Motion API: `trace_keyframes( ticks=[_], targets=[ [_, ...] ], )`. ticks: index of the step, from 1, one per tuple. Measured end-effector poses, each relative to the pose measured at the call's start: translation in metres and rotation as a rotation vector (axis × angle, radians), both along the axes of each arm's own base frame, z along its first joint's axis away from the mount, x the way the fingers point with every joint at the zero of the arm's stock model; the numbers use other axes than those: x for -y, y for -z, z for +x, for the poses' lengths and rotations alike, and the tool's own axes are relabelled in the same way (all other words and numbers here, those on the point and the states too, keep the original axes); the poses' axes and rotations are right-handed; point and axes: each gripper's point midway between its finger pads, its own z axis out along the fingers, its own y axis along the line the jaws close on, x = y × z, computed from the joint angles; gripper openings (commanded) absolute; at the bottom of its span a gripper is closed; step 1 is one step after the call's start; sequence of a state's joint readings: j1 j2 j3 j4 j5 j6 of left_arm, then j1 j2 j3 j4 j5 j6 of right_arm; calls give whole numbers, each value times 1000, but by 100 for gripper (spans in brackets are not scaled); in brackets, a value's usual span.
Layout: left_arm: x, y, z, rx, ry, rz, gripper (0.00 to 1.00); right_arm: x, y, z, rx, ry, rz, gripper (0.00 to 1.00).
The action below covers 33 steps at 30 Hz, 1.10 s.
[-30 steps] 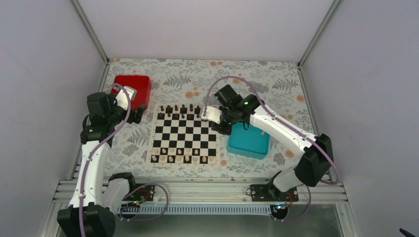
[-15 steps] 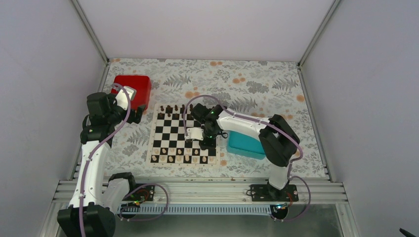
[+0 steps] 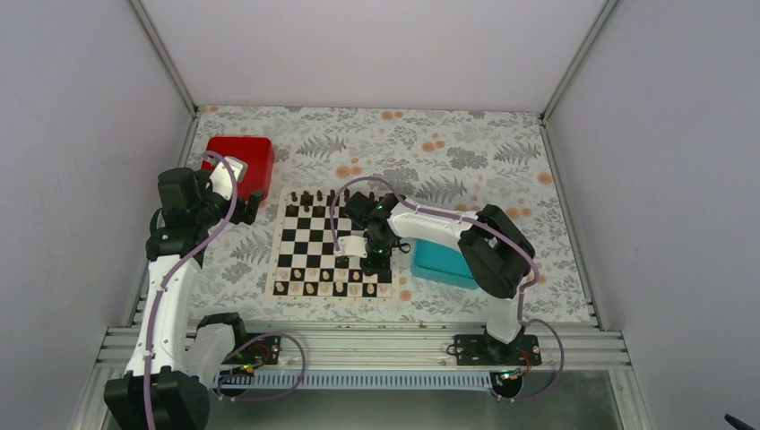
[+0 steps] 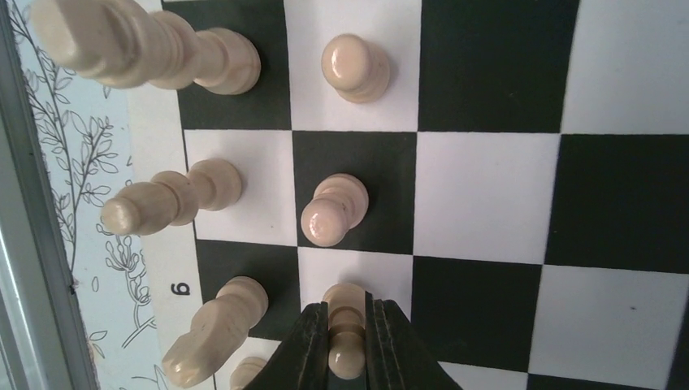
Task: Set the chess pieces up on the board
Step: Place the chess piece on the chessboard, then pick up the chess piece from the storage box.
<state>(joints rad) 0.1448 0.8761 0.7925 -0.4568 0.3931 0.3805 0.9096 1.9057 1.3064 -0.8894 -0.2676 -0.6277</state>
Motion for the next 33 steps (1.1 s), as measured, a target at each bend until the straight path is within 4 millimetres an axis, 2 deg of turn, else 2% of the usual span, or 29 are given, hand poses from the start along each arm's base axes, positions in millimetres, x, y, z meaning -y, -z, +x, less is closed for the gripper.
trace_keyframes(
  ticks=[4, 8, 14, 17, 19, 23, 27, 29, 31, 33],
  targets=[
    [0, 0, 0, 0, 0, 0, 100, 3, 9, -3, -21, 0, -21, 10],
    [0, 0, 0, 0, 0, 0, 100, 2, 9, -3, -20, 0, -19, 13],
    [0, 0, 0, 0, 0, 0, 100, 5, 12, -2, -9, 1, -34, 38],
    [0, 0, 0, 0, 0, 0, 100, 9, 13, 0, 1, 2, -47, 46],
    [0, 0, 0, 0, 0, 0, 100, 10, 7, 1, 15, 7, -46, 48],
    [-1, 0, 0, 0, -3, 0, 100, 17, -28, 14, 90, 39, 5, 50],
    [-1, 0, 0, 0, -3, 0, 100, 43, -82, 44, 195, 146, 91, 50],
    [-1, 0, 0, -1, -3, 0, 100, 68, -105, 64, 251, 228, 119, 50],
    [-1, 1, 0, -1, -3, -1, 100, 99, -118, 78, 297, 312, 125, 51],
    [-1, 1, 0, -2, -3, -1, 100, 132, -118, 84, 320, 387, 97, 51]
  ],
)
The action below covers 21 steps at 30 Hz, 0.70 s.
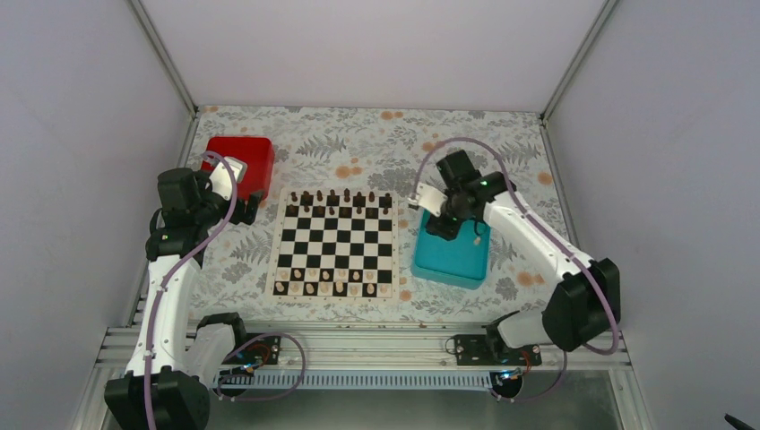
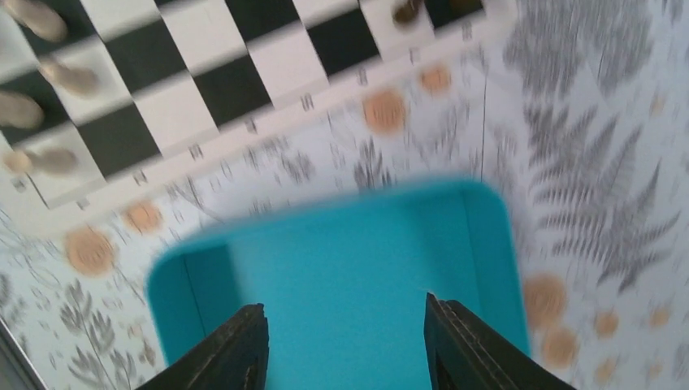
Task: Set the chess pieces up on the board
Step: Pick up the chess piece from the storage box.
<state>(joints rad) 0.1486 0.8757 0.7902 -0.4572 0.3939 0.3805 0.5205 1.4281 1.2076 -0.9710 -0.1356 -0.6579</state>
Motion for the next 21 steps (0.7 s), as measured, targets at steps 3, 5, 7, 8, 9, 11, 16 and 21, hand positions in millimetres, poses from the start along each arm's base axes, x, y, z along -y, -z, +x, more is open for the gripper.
trace_keyframes(
  ticks=[3, 5, 7, 8, 9, 11, 16, 21],
  targets=[
    [0, 0, 0, 0, 0, 0, 100, 37, 20, -9, -34, 73, -54, 52],
    [0, 0, 0, 0, 1, -1, 100, 58, 41, -19, -70, 107, -101, 52],
    [1, 0, 0, 0, 3, -2, 100, 78, 64, -29, -112, 142, -165, 52],
    [1, 0, 0, 0, 3, -2, 100, 85, 70, -31, -124, 153, -186, 52],
    [1, 0, 0, 0, 3, -2, 100, 92, 77, -33, -131, 168, -210, 52],
    [1, 0, 0, 0, 4, -2, 100, 103, 85, -31, -130, 195, -247, 52],
    [1, 0, 0, 1, 5, -3, 100, 120, 95, -17, -92, 244, -311, 53],
    [1, -1, 0, 2, 7, -4, 100, 135, 106, -4, -78, 285, -368, 53]
  ],
)
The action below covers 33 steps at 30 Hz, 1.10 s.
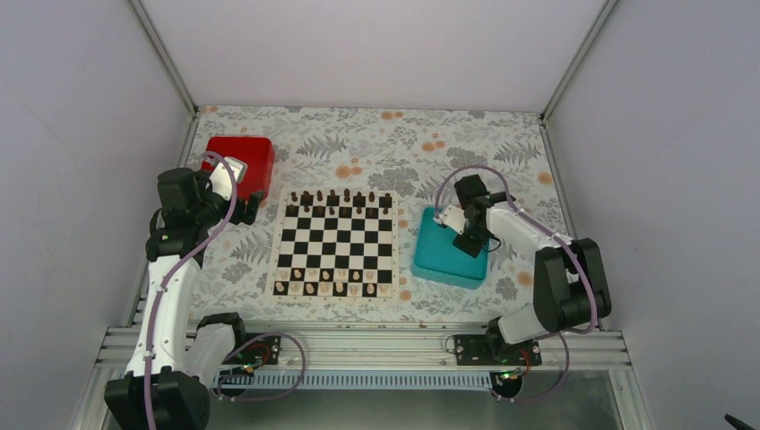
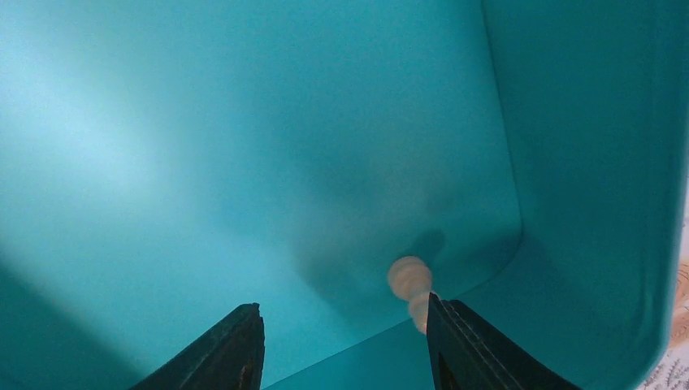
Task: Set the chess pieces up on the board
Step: Pick up the chess piece from the storage box.
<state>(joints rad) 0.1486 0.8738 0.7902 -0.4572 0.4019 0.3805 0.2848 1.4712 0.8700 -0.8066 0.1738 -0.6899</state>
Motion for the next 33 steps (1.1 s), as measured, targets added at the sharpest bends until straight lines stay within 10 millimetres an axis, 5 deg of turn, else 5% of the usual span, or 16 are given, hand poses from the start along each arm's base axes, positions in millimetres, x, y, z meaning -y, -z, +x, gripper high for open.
trace_keyframes(
  ticks=[12, 21, 33],
  targets=[
    [0, 1, 0, -3, 1, 0, 100, 24, 17, 11, -29, 45, -80, 51],
    [0, 2, 0, -4, 1, -1, 100, 21, 16, 15, -40, 36, -75, 23],
    [0, 2, 0, -4, 2, -1, 100, 18, 10, 8, -67, 41, -51, 7]
  ],
)
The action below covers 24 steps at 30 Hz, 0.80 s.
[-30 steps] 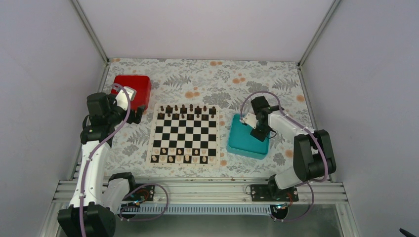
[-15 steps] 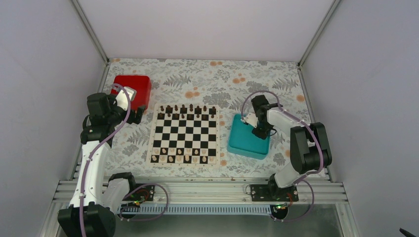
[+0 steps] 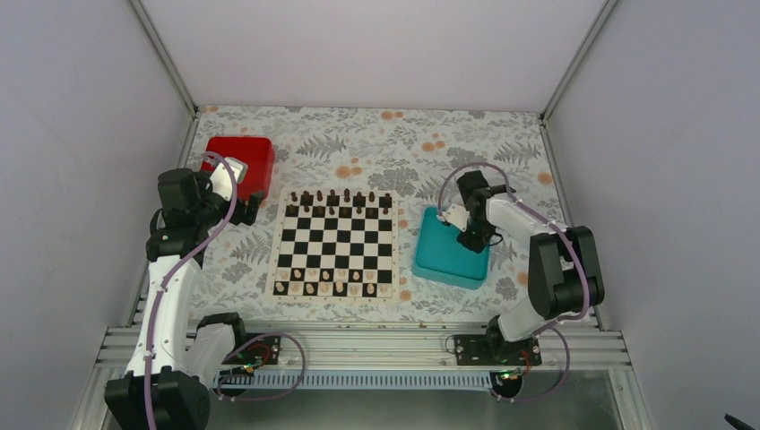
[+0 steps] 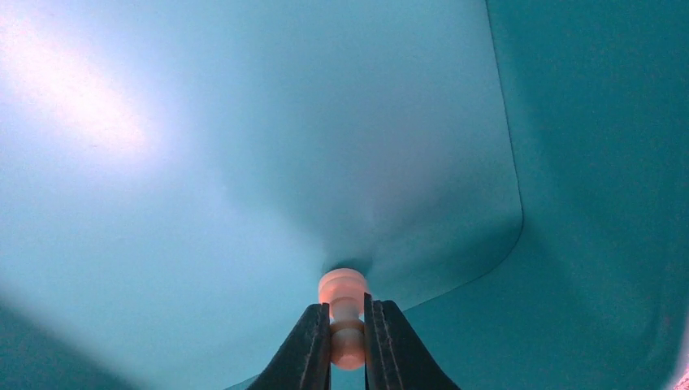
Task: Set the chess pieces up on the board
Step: Pick up the chess piece from the storage box, then place the chess piece on the chessboard.
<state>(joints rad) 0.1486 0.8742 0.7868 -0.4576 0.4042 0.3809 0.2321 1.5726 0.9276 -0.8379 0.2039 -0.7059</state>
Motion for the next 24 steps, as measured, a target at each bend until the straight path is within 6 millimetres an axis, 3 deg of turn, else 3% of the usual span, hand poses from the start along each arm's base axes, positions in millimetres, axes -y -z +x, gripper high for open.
trace_keyframes(
  ticks=[8, 12, 15, 18, 22, 24],
  targets=[
    [0, 0, 0, 0, 0, 0, 100, -6, -16, 0, 15, -4, 35, 5],
    [0, 0, 0, 0, 0, 0, 100, -24, -38, 4, 35, -40, 84, 5],
    [0, 0, 0, 0, 0, 0, 100, -60, -62, 7, 69, -119, 143, 5],
    [0, 0, 0, 0, 0, 0, 100, -108, -84, 0, 87, -229, 208, 5],
    [0, 0, 0, 0, 0, 0, 100, -171, -106, -24, 73, -379, 296, 7],
    [0, 0, 0, 0, 0, 0, 100, -194, -107, -35, 53, -432, 321, 7]
  ],
)
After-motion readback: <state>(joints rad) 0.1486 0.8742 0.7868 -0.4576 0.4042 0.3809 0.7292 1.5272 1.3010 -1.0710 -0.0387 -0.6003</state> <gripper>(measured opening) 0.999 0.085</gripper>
